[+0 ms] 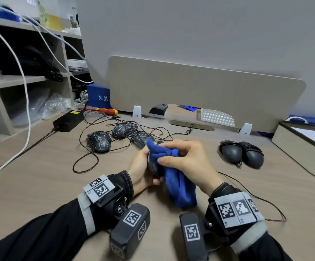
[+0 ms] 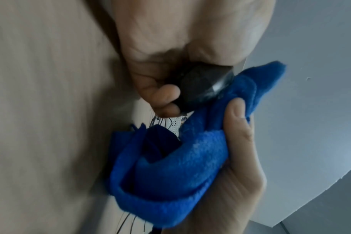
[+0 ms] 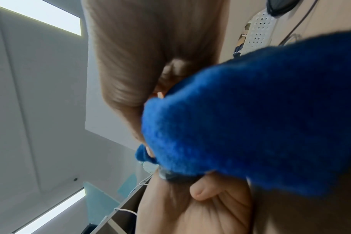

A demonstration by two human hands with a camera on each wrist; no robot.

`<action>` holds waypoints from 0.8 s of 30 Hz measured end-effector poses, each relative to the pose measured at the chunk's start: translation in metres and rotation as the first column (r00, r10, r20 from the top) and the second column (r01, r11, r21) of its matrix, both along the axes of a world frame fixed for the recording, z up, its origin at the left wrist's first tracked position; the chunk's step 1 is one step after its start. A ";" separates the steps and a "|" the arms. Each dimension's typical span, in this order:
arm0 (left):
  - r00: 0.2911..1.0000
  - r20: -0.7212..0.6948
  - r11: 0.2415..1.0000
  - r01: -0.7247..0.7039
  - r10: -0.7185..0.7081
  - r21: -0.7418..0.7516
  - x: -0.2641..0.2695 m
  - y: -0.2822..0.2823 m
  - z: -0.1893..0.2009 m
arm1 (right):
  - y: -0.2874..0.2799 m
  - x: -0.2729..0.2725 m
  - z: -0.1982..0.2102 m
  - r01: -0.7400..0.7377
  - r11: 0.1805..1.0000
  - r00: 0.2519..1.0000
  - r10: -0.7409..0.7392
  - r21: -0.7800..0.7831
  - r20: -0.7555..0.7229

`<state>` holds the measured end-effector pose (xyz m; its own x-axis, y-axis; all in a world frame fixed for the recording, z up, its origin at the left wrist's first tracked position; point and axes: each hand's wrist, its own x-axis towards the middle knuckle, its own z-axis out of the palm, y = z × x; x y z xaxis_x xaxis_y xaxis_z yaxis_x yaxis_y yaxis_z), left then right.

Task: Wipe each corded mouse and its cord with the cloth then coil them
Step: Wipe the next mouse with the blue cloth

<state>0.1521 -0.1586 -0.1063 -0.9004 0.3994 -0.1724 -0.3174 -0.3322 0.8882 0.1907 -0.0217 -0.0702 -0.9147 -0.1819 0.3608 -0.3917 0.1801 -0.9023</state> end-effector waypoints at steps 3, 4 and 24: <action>1.000 0.003 0.999 -0.009 0.009 -0.037 -0.001 0.003 -0.001 | 0.002 -0.002 -0.001 0.086 0.994 0.995 -0.082 0.063 -0.059; 1.000 0.004 1.000 -0.023 0.023 -0.021 -0.002 0.003 -0.002 | 0.001 0.000 0.001 0.069 0.994 0.996 -0.063 0.087 -0.069; 0.988 0.125 0.990 -0.104 0.092 0.092 -0.013 0.001 -0.008 | -0.007 0.005 0.006 -0.055 0.994 0.995 0.063 0.098 -0.073</action>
